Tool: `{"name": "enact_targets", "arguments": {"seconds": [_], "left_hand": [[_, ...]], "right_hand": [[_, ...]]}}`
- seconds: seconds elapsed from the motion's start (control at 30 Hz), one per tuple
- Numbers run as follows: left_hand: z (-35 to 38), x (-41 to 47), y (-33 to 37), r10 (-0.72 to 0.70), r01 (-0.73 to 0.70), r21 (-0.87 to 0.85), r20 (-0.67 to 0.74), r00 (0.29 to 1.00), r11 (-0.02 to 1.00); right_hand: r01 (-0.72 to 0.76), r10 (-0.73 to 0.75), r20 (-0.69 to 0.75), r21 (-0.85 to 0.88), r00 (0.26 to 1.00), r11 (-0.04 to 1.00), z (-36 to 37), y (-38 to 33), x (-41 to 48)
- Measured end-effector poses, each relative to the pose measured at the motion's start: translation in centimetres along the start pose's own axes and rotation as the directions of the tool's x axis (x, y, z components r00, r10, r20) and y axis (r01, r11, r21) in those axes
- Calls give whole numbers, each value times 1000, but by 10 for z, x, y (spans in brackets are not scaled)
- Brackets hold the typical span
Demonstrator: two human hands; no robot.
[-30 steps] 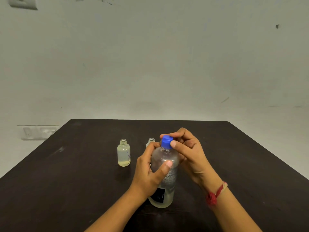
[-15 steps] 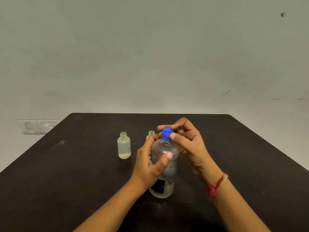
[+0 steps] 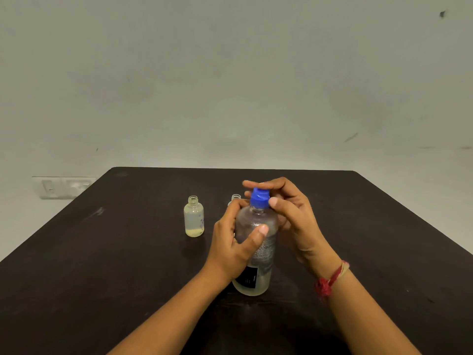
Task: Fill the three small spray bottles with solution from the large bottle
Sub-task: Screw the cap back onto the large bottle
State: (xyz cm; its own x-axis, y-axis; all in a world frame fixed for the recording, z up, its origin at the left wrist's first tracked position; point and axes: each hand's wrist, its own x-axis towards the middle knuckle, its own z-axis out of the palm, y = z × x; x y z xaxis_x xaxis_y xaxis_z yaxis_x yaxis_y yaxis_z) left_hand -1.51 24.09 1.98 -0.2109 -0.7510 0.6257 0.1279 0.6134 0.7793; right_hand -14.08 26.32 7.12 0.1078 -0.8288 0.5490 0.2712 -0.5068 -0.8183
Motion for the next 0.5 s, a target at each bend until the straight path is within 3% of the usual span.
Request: {"name": "enact_targets", "arguments": {"seconds": [0.17,0.3,0.5], "left_hand": [[1,-1,2,6,-7,40,28,1000,999],[1,-2,3,18,-20,56,38,999,998],[-1,0,1,9,-9,4,-9,1000,1000]], "right_hand": [[-43,42,-31,-29,999,999,-4,-5,0],[22,-24,-15,-88,1000,996,-1,-6,-1],[-16,14,45,35,999,999,-1,-1,0]]}}
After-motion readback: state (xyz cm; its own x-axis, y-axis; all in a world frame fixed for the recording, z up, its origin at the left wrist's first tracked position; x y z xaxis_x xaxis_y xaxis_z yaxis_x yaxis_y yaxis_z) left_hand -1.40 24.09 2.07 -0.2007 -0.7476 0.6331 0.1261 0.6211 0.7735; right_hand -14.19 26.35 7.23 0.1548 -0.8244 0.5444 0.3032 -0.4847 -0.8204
